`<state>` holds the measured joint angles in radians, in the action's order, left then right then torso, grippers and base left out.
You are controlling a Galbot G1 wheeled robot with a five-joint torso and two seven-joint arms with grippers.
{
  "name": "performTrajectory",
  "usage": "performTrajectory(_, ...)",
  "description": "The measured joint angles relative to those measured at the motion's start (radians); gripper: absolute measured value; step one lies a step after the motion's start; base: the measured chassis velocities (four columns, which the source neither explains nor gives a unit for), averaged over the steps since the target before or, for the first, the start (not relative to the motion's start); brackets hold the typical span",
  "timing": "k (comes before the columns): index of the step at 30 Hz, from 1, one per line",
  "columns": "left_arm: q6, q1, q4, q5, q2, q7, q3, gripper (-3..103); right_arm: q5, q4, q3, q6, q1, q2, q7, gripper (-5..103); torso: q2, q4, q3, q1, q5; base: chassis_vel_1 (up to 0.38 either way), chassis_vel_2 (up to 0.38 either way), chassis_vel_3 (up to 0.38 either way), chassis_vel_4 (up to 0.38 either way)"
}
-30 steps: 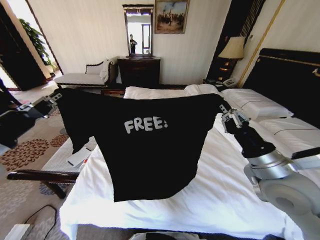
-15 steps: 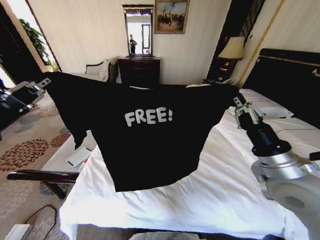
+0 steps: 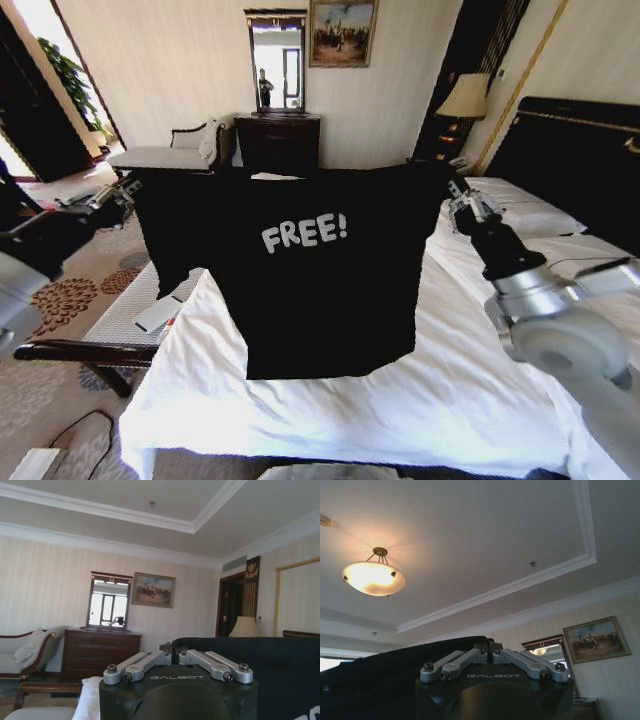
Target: Fold the clothes on the bed.
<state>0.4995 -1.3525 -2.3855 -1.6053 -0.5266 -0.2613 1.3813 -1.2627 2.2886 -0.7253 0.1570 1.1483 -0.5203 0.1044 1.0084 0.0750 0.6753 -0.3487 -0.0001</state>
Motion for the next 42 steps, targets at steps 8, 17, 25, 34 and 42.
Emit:
performTrajectory(8, -0.010, 0.083, 0.063, -0.081, 0.091, -0.004, 0.053, 1, -0.086, -0.026, -0.025, 0.002, -0.107, 0.069, 0.002, 0, 0.000, 0.0003, 0.000, 0.000, 0.0002, 0.000, 0.000, 0.000, 0.000)
performTrajectory(17, 0.003, 0.034, -0.037, -0.177, 0.066, -0.027, 0.156, 1, -0.113, 0.092, -0.116, 0.010, -0.013, 0.068, 0.011, 0, 0.000, 0.0002, 0.000, 0.000, 0.0001, 0.000, 0.000, 0.000, 0.000)
performTrajectory(25, 0.055, -0.052, -0.118, -0.445, 0.029, -0.097, 0.391, 1, -0.222, 0.215, -0.253, -0.046, 0.148, 0.076, 0.208, 0, 0.000, 0.0004, 0.000, 0.001, -0.0002, 0.000, 0.000, 0.000, 0.000)
performTrajectory(34, 0.073, -0.048, -0.118, -0.631, 0.071, -0.140, 0.563, 1, -0.201, 0.215, -0.382, -0.042, 0.220, 0.104, 0.179, 0, 0.000, 0.0006, 0.000, 0.001, 0.0004, 0.000, 0.000, 0.000, 0.000)
performTrajectory(42, 0.071, -0.042, -0.116, -0.556, 0.033, -0.139, 0.450, 1, -0.134, 0.213, -0.286, -0.042, 0.214, 0.086, 0.183, 0, 0.000, 0.0002, 0.000, 0.000, 0.0002, 0.000, 0.000, 0.000, 0.000)
